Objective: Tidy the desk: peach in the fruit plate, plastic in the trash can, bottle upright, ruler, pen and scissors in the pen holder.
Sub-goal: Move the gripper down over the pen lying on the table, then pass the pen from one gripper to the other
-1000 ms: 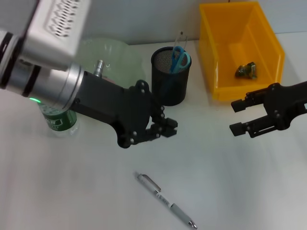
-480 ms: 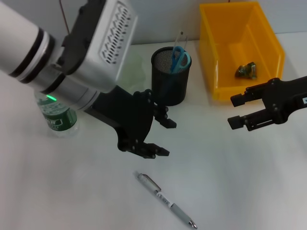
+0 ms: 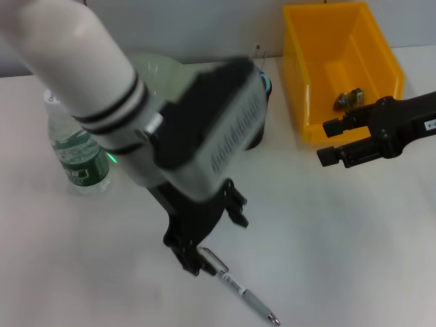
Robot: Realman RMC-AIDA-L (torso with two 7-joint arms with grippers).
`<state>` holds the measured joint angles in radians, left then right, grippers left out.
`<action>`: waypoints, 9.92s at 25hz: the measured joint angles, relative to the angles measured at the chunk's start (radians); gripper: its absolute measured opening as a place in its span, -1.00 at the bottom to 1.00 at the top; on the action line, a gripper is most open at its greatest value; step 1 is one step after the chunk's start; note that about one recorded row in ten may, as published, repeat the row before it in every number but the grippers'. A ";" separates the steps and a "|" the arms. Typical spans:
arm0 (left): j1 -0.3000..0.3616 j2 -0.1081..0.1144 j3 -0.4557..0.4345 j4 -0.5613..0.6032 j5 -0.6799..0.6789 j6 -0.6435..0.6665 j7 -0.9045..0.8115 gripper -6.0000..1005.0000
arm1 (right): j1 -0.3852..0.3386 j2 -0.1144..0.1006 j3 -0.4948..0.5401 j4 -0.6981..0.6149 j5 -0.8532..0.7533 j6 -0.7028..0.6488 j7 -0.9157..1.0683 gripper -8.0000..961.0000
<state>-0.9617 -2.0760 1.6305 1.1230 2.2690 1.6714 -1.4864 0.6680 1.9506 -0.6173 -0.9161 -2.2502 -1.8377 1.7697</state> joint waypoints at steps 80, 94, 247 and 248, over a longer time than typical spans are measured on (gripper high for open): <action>-0.023 -0.004 0.568 -0.039 -0.006 -0.410 -0.020 -0.49 | 0.009 0.004 -0.062 0.025 -0.012 0.077 0.011 0.60; -0.022 -0.004 0.596 -0.043 0.000 -0.435 -0.027 -0.55 | 0.010 0.002 -0.063 0.025 -0.012 0.081 0.011 0.60; 0.493 -0.004 0.683 -0.554 -2.787 -0.188 0.243 -0.72 | 0.187 0.142 0.038 0.902 0.856 0.108 -2.075 -0.25; 0.492 -0.004 0.683 -0.554 -2.786 -0.187 0.243 -0.72 | 0.188 0.142 0.038 0.902 0.856 0.109 -2.075 -0.26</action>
<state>-0.4693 -2.0800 2.3132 0.5692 -0.5175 1.4845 -1.2436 0.8558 2.0923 -0.5789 -0.0138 -1.3944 -1.7282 -0.3055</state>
